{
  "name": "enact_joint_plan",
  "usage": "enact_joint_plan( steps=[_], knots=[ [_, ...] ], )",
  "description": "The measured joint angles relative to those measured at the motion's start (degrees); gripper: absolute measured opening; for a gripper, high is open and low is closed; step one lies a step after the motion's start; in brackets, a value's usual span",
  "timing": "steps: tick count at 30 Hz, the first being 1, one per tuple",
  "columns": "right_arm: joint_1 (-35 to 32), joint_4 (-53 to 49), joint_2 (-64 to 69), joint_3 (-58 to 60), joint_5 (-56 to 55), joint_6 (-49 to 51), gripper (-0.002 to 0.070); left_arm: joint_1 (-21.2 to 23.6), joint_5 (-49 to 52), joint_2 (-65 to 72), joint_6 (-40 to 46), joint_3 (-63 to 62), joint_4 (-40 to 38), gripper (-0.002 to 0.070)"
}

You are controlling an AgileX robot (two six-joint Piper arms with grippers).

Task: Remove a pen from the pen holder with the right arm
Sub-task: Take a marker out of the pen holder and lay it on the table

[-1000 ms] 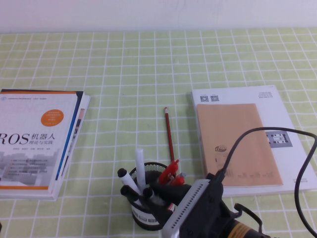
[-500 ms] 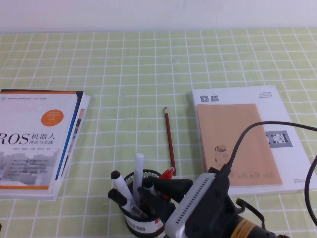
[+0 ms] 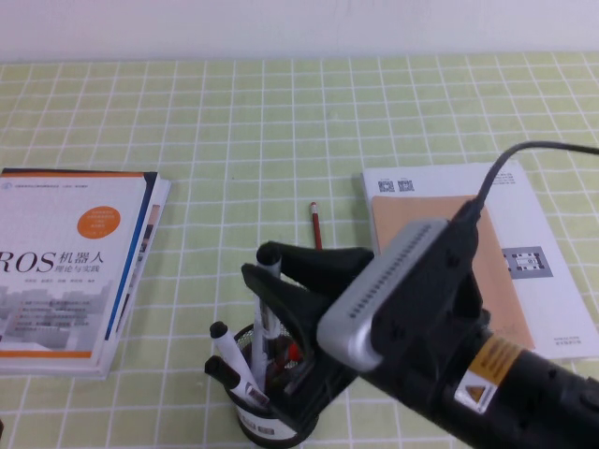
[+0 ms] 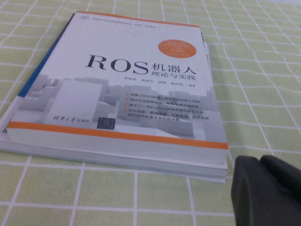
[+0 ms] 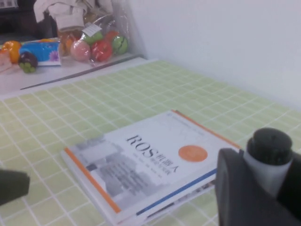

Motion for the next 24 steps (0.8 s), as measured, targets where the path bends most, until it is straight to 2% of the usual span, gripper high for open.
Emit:
enact_joint_plan(
  steps=[7, 12, 17, 24],
  knots=[
    [-0.9, 21.2, -0.8, -9.1, 7.3, -24.5, 0.0114, 0.0, 0.0, 0.0, 0.0, 0.0, 0.0, -0.0008],
    [-6.1, 32.8, -0.8, -14.1, 9.5, -37.3, 0.0114, 0.0, 0.0, 0.0, 0.0, 0.0, 0.0, -0.0008],
    [-15.6, 35.0, -0.2, -17.8, 18.3, -37.1, 0.0114, 0.0, 0.0, 0.0, 0.0, 0.0, 0.0, -0.0008],
    [-28.2, 30.1, 7.9, -25.4, 37.6, -23.2, 0.0114, 0.0, 0.0, 0.0, 0.0, 0.0, 0.0, -0.0008]
  ],
)
